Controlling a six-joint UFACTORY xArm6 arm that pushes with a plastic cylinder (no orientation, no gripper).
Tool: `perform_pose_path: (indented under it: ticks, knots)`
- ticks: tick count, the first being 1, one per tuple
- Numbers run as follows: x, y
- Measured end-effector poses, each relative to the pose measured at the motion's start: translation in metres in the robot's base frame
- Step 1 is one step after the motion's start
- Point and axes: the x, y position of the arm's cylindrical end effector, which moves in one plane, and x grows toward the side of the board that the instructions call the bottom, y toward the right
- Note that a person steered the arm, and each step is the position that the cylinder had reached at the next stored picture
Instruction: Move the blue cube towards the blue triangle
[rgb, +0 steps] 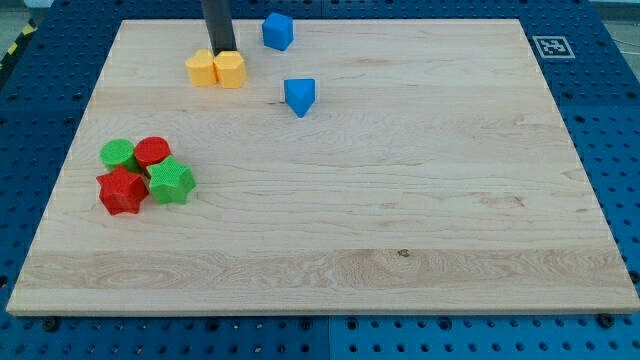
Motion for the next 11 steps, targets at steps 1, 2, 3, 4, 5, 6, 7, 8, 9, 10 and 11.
perform_pose_path:
  ticks: [1, 2, 3, 4, 5, 6, 7, 8, 9, 10, 11]
  knots:
    - [-0.047, 0.000]
    - [-0.060, 0.001]
    - [-0.060, 0.013]
    - [-0.060, 0.056]
    - [-0.058, 0.080]
    - [-0.058, 0.088]
    - [-0.052, 0.096]
    - [-0.035, 0.096]
    - [-0.014, 0.096]
    - [-0.001, 0.094]
    - [0.002, 0.087]
